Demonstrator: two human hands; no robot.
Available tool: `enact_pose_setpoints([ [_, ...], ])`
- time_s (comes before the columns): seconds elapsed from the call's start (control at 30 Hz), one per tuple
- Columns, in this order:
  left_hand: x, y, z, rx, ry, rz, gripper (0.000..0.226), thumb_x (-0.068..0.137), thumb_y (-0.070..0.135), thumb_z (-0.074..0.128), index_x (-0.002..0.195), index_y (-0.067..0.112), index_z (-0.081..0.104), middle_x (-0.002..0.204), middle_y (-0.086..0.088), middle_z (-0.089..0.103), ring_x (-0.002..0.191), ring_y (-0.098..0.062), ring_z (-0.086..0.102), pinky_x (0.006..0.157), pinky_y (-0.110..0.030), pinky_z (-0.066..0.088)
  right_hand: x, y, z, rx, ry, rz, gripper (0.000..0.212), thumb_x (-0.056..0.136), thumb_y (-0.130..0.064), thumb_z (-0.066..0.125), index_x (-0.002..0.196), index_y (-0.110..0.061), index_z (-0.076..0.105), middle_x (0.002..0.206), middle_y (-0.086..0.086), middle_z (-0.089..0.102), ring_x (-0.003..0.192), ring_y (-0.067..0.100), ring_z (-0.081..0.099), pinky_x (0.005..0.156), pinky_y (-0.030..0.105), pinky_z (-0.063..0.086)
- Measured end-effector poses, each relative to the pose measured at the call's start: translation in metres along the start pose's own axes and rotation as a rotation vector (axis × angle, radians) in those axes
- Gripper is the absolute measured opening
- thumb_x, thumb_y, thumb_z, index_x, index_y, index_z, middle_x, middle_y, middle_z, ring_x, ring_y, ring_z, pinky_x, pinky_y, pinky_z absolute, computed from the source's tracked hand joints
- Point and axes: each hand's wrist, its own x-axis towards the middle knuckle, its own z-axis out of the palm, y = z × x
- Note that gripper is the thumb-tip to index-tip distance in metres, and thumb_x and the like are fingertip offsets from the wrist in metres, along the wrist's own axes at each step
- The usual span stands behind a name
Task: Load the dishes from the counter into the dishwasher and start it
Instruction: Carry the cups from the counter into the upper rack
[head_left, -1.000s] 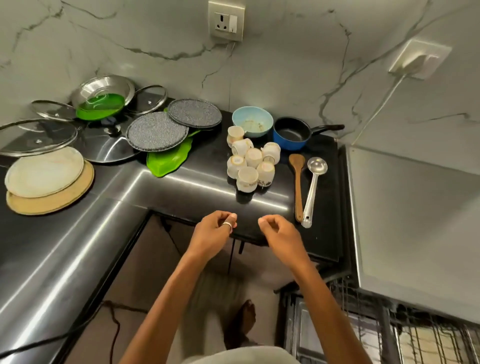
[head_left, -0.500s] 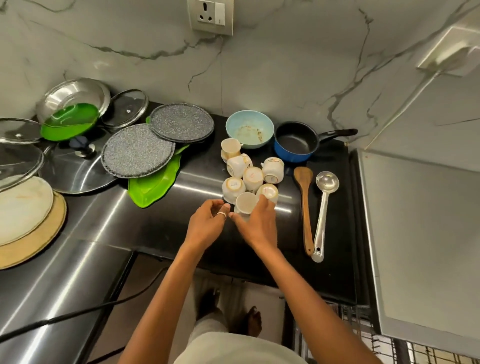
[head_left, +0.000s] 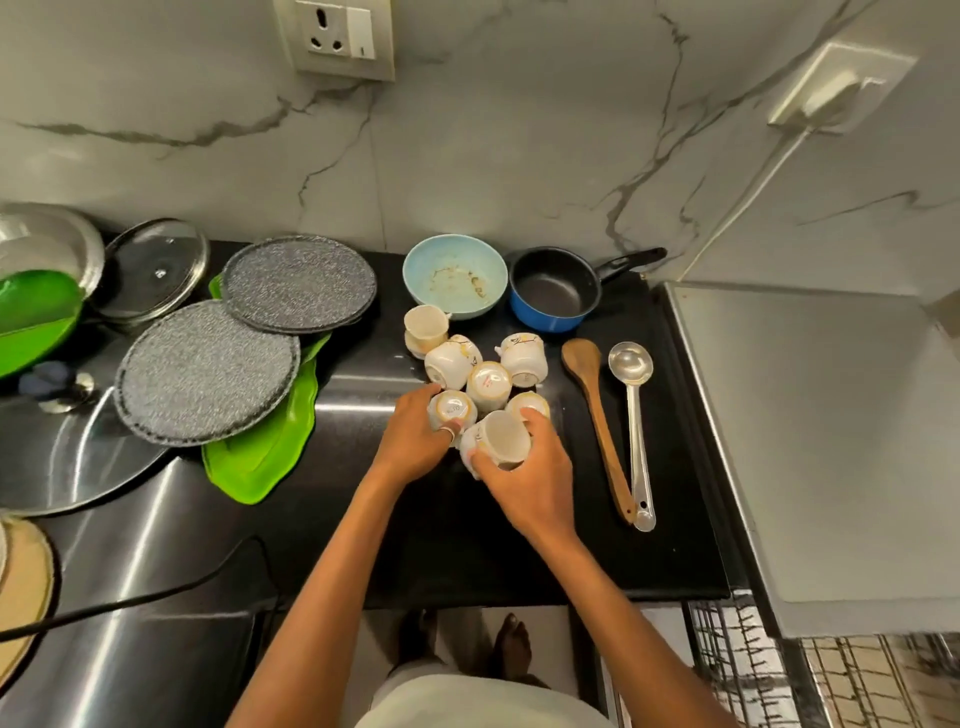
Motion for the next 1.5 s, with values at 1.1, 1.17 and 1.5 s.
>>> enact_pose_setpoints([
  [1.1, -0.19, 0.121, 0.166, -0.807, -0.685, -0.144, 0.059, 0.076, 0.032, 0.086, 0.127, 0.026, 0.056, 0.117, 0.0, 0.071, 0.105, -0.021, 0.072, 0.078, -0.033, 0.058, -0.155, 0.122, -0.254, 1.411, 0.447, 0.557, 0.045, 0.081, -0.022, 0.068, 0.124, -0.011, 0.061, 0.118, 0.023, 0.063, 0.102, 0.035, 0.061, 0.072, 0.035, 0.056],
  [1.17, -0.212, 0.127, 0.212, -0.712, -0.715, -0.117, 0.054, 0.078, 0.02, 0.084, 0.125, 0.026, 0.057, 0.115, -0.002, 0.069, 0.104, -0.02, 0.072, 0.076, -0.032, 0.059, -0.179, 0.157, -0.288, 1.325, 0.453, 0.578, 0.041, 0.084, -0.019, 0.065, 0.123, -0.009, 0.058, 0.117, 0.02, 0.062, 0.099, 0.032, 0.061, 0.069, 0.034, 0.055],
  [1.5, -0.288, 0.113, 0.47, -0.165, -0.607, -0.015, 0.056, 0.07, 0.022, 0.085, 0.112, 0.036, 0.049, 0.115, 0.002, 0.059, 0.099, -0.015, 0.06, 0.082, -0.039, 0.059, -0.281, 0.368, -0.402, 0.465, 0.395, 0.894, 0.044, 0.093, -0.023, 0.068, 0.129, -0.022, 0.043, 0.122, 0.007, 0.056, 0.107, 0.029, 0.063, 0.083, 0.042, 0.059],
])
